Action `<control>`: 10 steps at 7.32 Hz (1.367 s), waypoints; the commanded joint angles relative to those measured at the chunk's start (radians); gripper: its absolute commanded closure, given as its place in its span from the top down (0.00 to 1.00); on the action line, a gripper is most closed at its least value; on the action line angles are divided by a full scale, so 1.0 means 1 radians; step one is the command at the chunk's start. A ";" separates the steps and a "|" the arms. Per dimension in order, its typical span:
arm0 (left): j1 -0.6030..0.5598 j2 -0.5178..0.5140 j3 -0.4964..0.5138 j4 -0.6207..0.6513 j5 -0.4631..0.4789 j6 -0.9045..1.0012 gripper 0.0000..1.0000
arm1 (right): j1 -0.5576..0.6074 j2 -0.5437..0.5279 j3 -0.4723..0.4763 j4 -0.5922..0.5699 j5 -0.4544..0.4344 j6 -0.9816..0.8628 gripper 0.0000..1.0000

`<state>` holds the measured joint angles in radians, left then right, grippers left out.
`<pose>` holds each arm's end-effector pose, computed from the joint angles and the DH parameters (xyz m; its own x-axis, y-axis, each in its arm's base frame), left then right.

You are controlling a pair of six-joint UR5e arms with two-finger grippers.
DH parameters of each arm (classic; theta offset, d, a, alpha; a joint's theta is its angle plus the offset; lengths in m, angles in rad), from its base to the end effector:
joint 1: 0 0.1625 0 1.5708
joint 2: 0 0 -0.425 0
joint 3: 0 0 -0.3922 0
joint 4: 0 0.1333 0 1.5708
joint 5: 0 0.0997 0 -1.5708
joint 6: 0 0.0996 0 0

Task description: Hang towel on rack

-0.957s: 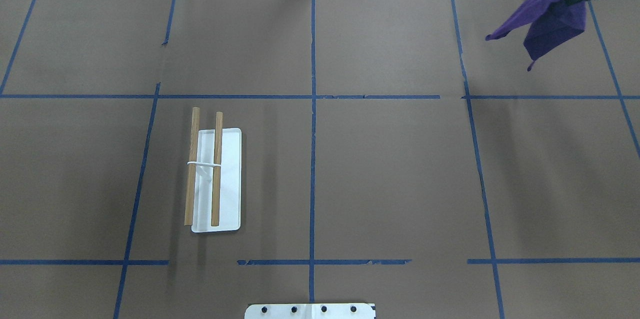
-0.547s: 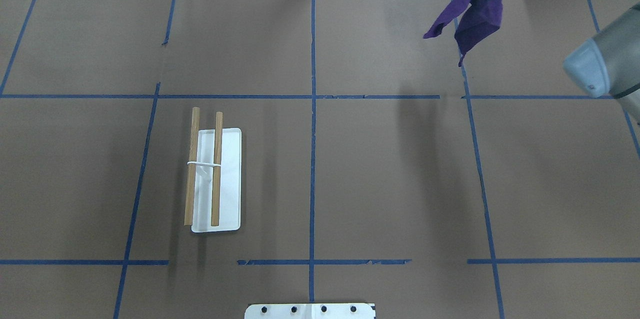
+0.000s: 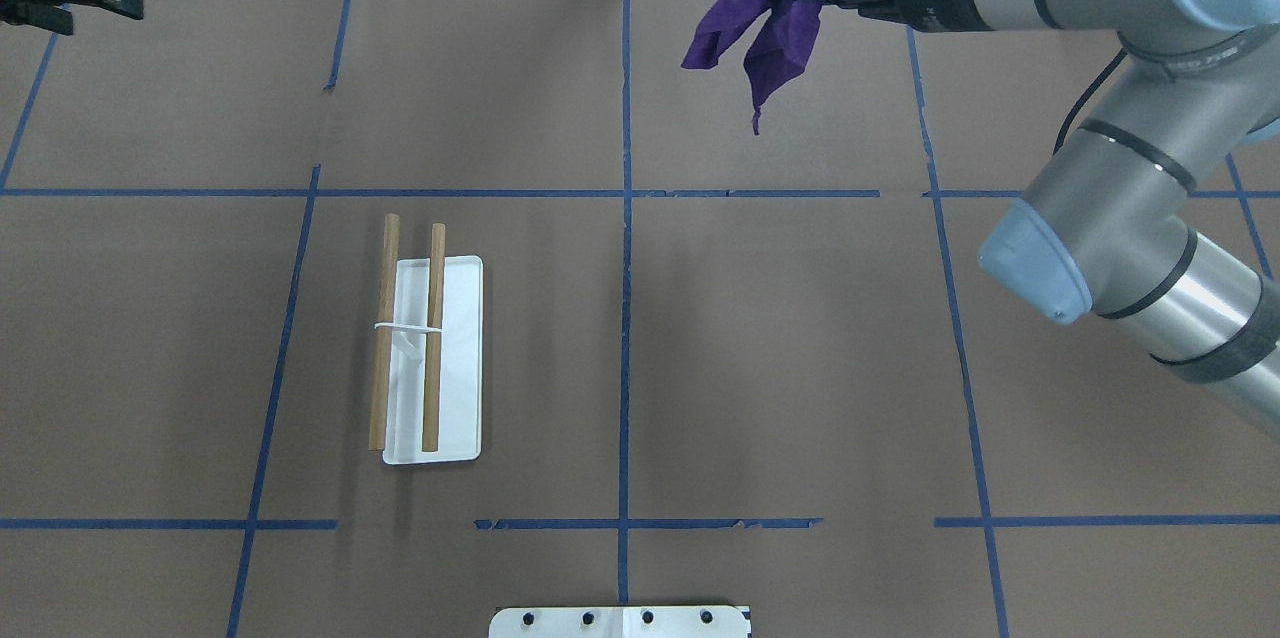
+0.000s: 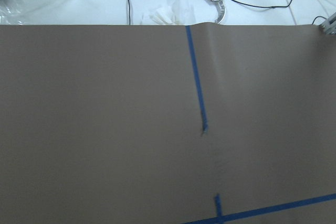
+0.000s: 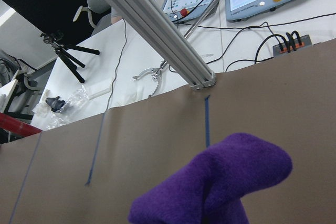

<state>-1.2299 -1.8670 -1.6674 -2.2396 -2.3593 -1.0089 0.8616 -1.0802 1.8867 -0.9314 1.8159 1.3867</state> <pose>0.1403 -0.5829 0.3660 0.3816 0.0478 -0.9231 0.3001 0.9381 0.1726 -0.2949 -0.5112 0.1674 0.1858 -0.0562 0.9810 -0.5548 0.8180 0.1519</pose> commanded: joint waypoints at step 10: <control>0.415 -0.391 0.017 -0.114 0.205 -1.279 1.00 | -0.318 0.017 0.140 -0.001 -0.515 0.063 0.00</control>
<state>-0.8428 -2.2312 -1.6524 -2.3495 -2.1941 -2.2062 0.5598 -1.0637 2.0253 -0.9327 1.3348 1.4497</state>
